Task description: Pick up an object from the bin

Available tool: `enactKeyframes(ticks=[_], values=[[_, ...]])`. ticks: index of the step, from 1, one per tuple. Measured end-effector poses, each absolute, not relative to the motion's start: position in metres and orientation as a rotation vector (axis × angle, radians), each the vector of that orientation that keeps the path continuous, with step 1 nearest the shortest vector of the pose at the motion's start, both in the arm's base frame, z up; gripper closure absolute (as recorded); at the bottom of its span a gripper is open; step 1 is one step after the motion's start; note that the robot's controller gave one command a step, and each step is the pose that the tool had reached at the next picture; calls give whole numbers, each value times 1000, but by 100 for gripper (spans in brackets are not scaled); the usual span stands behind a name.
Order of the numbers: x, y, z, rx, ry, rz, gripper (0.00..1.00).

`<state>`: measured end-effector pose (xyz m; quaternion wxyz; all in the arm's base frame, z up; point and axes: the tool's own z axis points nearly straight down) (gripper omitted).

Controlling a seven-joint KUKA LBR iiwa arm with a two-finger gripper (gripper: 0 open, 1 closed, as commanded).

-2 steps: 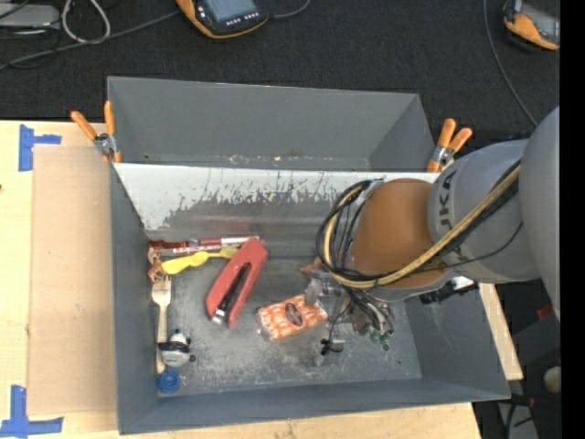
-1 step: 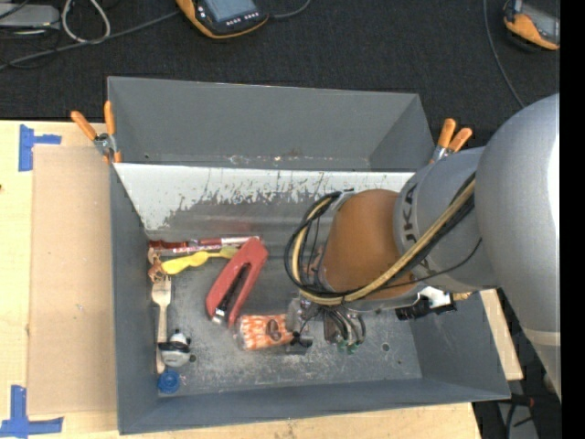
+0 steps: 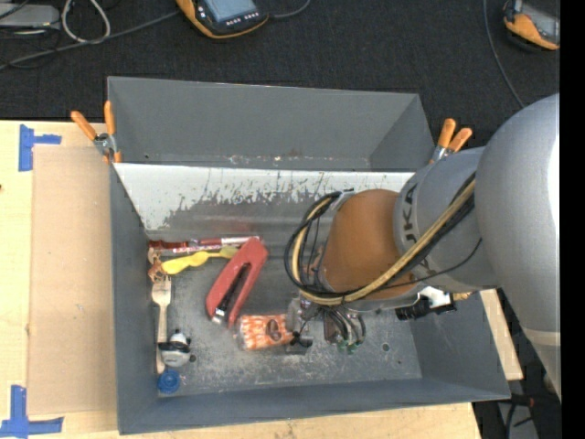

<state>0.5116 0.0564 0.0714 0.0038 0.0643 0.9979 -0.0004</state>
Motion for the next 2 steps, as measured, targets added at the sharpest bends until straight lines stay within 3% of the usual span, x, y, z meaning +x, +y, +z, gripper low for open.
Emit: enactKeyframes(ticks=[1,2], values=[[521,63,98,99,3136,-3,100],[526,78,182,51,3141,-3,100]])
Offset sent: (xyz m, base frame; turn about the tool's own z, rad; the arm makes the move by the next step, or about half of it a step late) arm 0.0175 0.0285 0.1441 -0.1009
